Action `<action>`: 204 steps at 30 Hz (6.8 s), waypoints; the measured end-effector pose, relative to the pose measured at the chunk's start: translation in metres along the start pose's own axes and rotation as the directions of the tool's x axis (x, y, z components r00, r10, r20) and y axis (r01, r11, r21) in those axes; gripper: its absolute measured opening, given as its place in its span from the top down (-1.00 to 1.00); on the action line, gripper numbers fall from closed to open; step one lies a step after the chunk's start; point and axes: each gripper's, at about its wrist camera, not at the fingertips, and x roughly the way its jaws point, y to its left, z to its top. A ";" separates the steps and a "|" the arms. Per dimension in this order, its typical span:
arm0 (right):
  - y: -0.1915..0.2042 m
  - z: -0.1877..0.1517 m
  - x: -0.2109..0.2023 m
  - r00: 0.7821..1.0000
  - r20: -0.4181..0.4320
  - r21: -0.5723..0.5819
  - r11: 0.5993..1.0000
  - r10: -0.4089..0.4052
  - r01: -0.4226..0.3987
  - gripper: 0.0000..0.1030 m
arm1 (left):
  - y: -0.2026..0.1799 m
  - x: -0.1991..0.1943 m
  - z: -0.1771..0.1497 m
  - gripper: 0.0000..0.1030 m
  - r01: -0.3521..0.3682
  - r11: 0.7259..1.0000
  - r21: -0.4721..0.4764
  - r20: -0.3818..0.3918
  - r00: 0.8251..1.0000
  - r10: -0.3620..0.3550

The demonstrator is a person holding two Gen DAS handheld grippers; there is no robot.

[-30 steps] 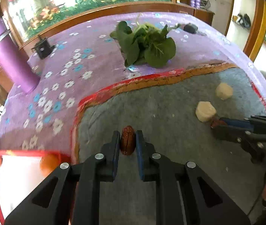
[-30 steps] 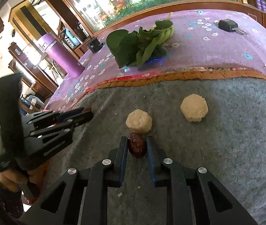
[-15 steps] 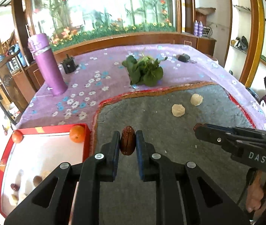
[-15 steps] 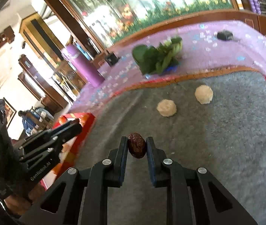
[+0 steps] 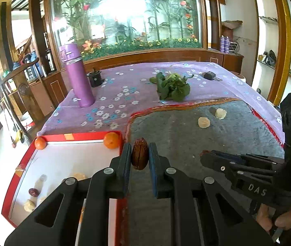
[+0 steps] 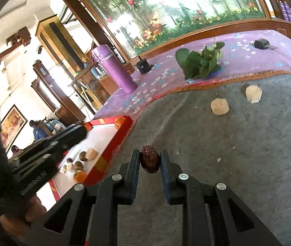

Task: Organize fruits
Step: 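Carry the date into the white tray and open the left tool, then grasp a pale pastry piece with the left tool while the right tool grasps another, then carry both pastry pieces into the white tray and open both tools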

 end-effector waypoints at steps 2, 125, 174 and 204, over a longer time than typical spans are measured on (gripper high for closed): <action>0.002 0.000 -0.002 1.000 0.009 -0.002 1.000 0.002 -0.002 0.61 | 0.005 -0.002 -0.002 0.72 -0.004 1.000 -0.006 0.005 1.000 0.004; -0.132 0.086 0.025 0.924 -0.115 0.046 0.927 -0.365 0.372 0.39 | -0.146 0.156 0.048 -0.04 0.173 0.970 0.173 -0.275 0.954 -0.121; -0.027 0.063 -0.052 0.974 0.174 -0.010 0.989 -0.145 0.149 0.41 | -0.035 -0.015 0.026 0.46 0.172 0.985 0.000 0.029 0.985 -0.172; 0.169 -0.006 0.016 0.994 -0.018 -0.336 0.936 0.106 -0.106 0.42 | 0.139 -0.036 -0.034 0.45 -0.196 0.941 -0.275 0.051 0.975 0.218</action>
